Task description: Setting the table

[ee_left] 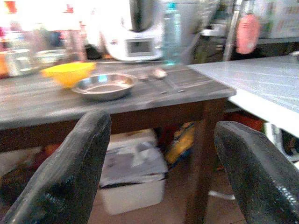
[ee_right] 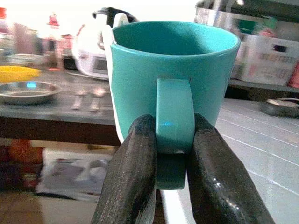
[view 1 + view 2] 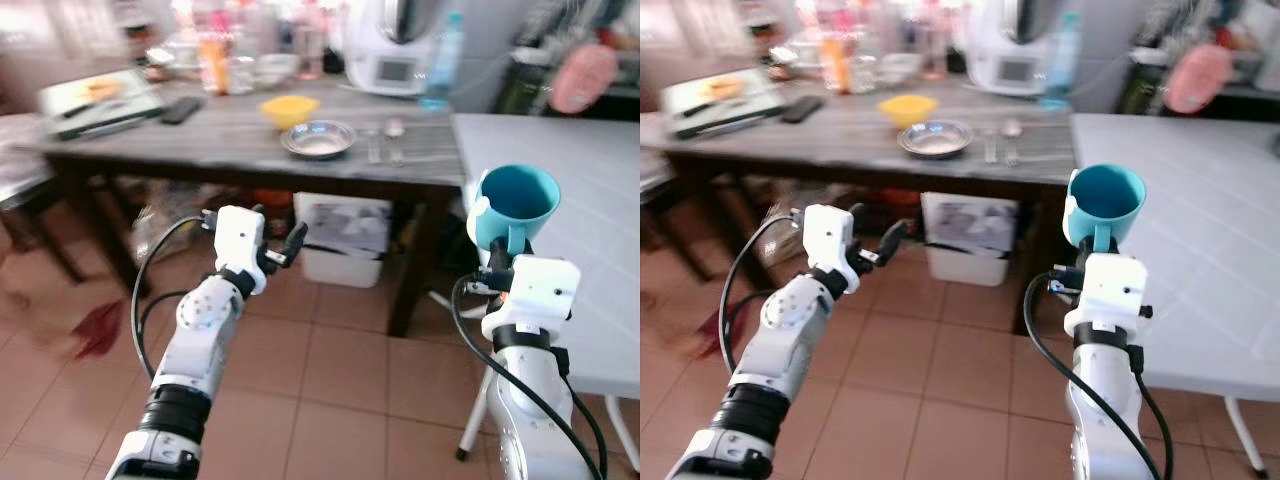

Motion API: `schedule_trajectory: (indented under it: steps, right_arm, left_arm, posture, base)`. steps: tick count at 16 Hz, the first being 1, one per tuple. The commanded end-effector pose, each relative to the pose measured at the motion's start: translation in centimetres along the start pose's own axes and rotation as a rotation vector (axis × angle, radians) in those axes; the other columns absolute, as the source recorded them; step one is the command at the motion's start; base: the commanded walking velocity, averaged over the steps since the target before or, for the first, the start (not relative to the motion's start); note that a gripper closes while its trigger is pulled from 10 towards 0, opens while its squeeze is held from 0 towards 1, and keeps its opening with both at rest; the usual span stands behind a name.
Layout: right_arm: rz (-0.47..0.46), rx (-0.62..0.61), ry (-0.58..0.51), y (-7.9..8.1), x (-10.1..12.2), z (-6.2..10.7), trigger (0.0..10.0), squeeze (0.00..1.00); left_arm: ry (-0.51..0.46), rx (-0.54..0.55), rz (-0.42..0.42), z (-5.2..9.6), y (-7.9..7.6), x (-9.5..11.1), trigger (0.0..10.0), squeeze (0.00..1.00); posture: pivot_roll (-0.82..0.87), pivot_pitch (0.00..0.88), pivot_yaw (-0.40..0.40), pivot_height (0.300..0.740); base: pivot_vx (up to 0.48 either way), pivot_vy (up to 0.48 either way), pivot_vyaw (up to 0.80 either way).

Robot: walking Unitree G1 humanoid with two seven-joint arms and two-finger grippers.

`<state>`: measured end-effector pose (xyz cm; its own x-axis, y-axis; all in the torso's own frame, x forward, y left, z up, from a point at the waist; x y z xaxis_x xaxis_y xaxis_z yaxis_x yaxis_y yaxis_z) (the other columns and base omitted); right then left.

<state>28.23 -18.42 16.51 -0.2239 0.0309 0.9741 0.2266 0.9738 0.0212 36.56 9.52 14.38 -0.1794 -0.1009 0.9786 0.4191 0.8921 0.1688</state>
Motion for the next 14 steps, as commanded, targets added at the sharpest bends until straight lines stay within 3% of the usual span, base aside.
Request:
schedule_trajectory:
  steps: [1,11,14]
  right_arm:
    - [0.017,-0.022,-0.02,-0.78,0.44,-0.06,10.0,0.0]
    - [0.017,-0.023,-0.013,-0.66,0.28,0.22,10.0,0.0]
    - [0.019,-0.026,-0.011,-0.78,0.23,0.28,10.0,0.0]
  left_arm:
    - [-0.009,-0.02,-0.006,-0.41,-0.58,0.36,10.0,0.0]
    - [0.009,-0.018,0.002,-0.33,-0.69,0.15,10.0,0.0]
    - [0.013,-0.027,0.002,-0.38,-0.9,0.07,10.0,0.0]
  posture:
    - [0.07,0.059,0.018,0.74]
    - [0.06,0.067,0.023,0.74]
    - [0.06,0.068,0.025,0.74]
  base:
    - [0.48,0.0,0.0]
    - [0.475,0.0,0.0]
    - [0.0,0.0,0.0]
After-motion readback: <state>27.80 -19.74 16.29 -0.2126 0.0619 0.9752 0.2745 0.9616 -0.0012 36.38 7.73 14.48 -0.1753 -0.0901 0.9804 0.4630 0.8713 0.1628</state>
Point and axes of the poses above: a point about 5 cm out from each wrist's last joint towards the gripper, its own z axis pointing back from the gripper into the wrist, its own x axis along the axis of the wrist's last joint, y = z × x, the point moved 3 cm from there along -z, pointing out of the wrist towards the gripper, and after that the axes turned 8 degrees about -z, right-handed, at the moved point
